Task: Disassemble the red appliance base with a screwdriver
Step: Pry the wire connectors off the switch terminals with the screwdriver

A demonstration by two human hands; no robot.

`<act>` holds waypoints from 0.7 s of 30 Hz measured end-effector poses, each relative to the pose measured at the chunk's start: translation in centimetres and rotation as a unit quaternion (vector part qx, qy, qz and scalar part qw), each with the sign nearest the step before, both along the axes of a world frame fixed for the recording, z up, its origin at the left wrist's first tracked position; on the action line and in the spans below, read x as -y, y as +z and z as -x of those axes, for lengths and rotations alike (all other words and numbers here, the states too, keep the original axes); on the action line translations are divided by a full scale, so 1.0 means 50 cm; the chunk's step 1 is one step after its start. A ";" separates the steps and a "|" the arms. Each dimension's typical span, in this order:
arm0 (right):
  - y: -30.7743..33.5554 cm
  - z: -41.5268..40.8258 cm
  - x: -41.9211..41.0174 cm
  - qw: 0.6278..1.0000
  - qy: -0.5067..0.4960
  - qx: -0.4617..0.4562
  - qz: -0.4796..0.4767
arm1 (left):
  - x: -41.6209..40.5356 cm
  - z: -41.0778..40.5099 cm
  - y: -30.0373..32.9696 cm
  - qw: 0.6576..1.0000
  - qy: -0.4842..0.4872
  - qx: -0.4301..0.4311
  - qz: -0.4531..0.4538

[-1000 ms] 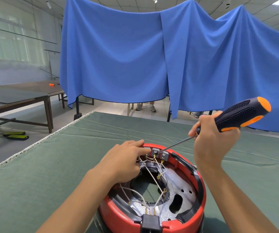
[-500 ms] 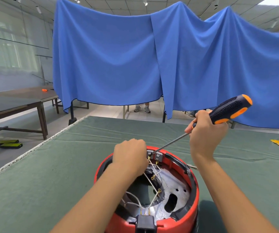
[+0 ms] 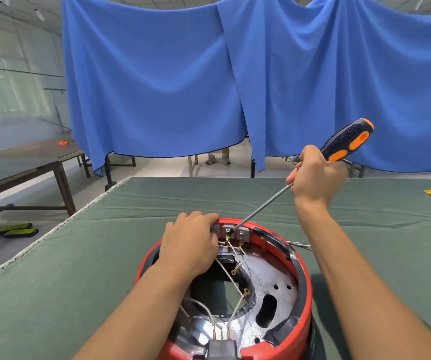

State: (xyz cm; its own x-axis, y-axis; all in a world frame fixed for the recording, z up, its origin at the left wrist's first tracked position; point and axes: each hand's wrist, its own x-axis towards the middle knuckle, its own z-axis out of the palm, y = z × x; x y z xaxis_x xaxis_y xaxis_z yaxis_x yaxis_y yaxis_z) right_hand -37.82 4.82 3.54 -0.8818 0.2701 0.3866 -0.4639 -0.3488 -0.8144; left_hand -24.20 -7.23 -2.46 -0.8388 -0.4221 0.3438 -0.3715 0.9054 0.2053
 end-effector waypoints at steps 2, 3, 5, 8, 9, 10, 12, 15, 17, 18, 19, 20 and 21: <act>-0.001 0.004 0.000 1.000 0.007 0.011 0.008 | -0.001 0.001 -0.001 1.000 -0.002 -0.003 -0.003; -0.002 0.004 -0.001 1.000 0.012 0.017 0.011 | 0.000 0.001 -0.002 1.000 -0.001 -0.003 -0.004; -0.002 0.001 -0.005 0.999 0.023 0.026 0.019 | 0.001 0.002 -0.003 1.000 -0.001 -0.006 -0.008; 0.001 -0.016 -0.011 0.999 0.031 0.006 0.033 | 0.003 0.003 -0.006 1.000 0.003 -0.012 -0.014; 0.003 -0.026 -0.011 0.999 0.027 -0.016 0.036 | 0.003 0.003 -0.006 1.000 0.005 -0.014 -0.014; 0.005 -0.038 -0.010 0.998 0.022 -0.042 0.038 | 0.003 0.003 -0.007 1.000 0.006 -0.016 -0.013; 0.008 -0.066 -0.008 0.995 0.015 -0.093 0.041 | 0.004 0.004 -0.008 1.000 0.007 -0.020 -0.014; 0.004 -0.096 -0.007 0.989 0.027 -0.139 0.034 | 0.002 0.004 -0.006 1.000 0.007 -0.022 -0.018; 0.003 -0.104 -0.010 0.988 0.032 -0.148 0.026 | -0.002 0.005 -0.004 1.000 0.009 -0.017 -0.014; 0.005 -0.105 -0.011 0.988 0.033 -0.150 0.020 | -0.004 0.005 -0.002 1.000 0.011 -0.015 -0.010; 0.006 -0.105 -0.010 0.988 0.033 -0.151 0.014 | -0.006 0.005 -0.001 1.000 0.012 -0.014 -0.008; 0.009 -0.105 -0.008 0.988 0.035 -0.150 0.010 | -0.007 0.004 0.000 1.000 0.013 -0.013 -0.006; 0.012 -0.104 -0.004 0.988 0.036 -0.147 0.008 | -0.008 0.003 0.001 1.000 0.013 -0.013 -0.005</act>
State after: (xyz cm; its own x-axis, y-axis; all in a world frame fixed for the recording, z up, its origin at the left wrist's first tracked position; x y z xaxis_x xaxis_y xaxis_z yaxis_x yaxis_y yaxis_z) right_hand -32.63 5.04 4.14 -0.7485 0.2196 0.6257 -0.6539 -0.4012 -0.6415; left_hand -24.37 -6.81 -2.42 -0.8188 -0.4468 0.3606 -0.3888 0.8936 0.2244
